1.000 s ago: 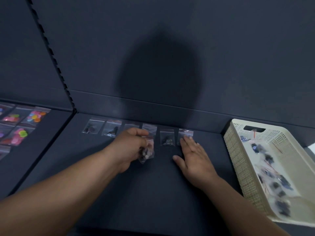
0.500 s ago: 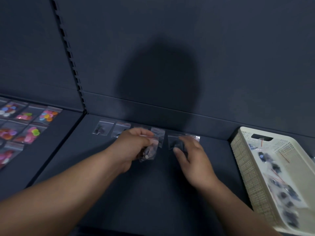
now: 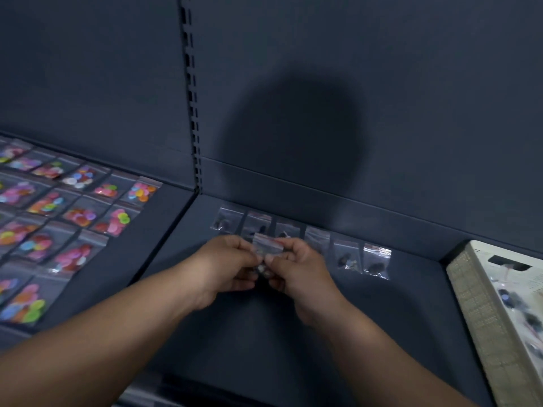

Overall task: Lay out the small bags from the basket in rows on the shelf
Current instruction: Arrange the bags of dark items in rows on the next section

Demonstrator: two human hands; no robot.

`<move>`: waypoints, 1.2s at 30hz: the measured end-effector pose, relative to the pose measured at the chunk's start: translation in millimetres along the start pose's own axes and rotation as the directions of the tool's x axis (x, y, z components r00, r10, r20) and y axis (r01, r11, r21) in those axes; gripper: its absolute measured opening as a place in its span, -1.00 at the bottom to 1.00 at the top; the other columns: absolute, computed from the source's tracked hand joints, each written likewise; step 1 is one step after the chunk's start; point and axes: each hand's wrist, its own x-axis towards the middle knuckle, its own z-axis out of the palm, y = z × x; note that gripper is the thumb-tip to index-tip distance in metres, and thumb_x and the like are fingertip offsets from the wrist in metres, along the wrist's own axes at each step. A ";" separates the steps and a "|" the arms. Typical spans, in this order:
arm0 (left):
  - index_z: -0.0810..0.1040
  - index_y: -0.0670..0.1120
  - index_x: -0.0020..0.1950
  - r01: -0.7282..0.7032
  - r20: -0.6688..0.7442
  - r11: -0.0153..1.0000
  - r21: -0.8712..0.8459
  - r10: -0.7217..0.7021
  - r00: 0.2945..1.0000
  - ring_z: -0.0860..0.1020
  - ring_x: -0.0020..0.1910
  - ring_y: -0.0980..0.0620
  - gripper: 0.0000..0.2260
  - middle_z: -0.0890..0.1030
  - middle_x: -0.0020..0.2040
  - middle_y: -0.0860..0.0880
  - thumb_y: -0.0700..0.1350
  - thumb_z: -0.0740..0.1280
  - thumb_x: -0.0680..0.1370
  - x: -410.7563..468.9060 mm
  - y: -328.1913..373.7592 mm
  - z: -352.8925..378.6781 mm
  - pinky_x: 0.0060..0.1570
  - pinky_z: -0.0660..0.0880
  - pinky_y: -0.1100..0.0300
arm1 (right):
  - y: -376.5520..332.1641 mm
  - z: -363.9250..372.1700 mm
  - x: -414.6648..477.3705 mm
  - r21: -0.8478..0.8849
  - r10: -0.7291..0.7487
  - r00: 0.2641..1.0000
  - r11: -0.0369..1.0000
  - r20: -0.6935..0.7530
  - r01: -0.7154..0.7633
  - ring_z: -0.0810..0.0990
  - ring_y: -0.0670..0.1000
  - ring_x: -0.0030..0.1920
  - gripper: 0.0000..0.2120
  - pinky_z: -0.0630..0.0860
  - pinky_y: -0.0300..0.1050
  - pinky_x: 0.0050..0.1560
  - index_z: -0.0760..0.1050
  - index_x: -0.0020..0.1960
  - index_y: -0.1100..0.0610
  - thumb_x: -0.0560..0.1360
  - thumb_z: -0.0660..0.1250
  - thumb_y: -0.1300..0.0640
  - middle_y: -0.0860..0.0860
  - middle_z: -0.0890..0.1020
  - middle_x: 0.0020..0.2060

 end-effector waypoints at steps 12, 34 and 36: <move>0.48 -0.12 -0.08 -0.096 -0.126 0.908 0.408 0.160 0.979 0.56 -0.32 -0.02 -0.90 0.58 -0.26 -0.11 -0.19 0.38 0.50 12.5 -14.7 -64.0 -0.29 0.56 0.11 | 7.2 47.6 21.0 -0.488 0.034 0.998 0.873 0.055 -0.003 0.61 -0.03 -0.15 -0.49 0.55 -0.17 -0.15 0.36 0.29 0.08 0.39 0.44 0.21 0.05 0.62 -0.11; 0.58 0.09 0.13 -0.422 0.297 0.255 0.870 0.412 0.861 0.46 0.03 0.10 -0.75 0.45 0.01 0.05 0.09 0.34 0.48 32.1 -10.8 -113.1 0.09 0.44 0.15 | 39.8 52.5 36.5 -0.873 -0.429 0.797 0.036 0.426 0.486 0.56 0.08 0.06 -0.65 0.51 -0.04 0.14 0.56 0.17 0.11 0.51 0.11 0.07 0.00 0.61 0.10; 0.58 0.09 0.13 -0.420 0.297 0.249 0.873 0.411 0.862 0.47 0.03 0.09 -0.75 0.45 0.01 0.06 0.08 0.34 0.48 31.5 -9.2 -112.5 0.09 0.44 0.14 | 37.8 52.2 34.3 -0.872 -0.408 0.807 0.051 0.427 0.487 0.55 0.09 0.07 -0.65 0.50 -0.04 0.15 0.54 0.18 0.11 0.49 0.11 0.08 0.01 0.59 0.12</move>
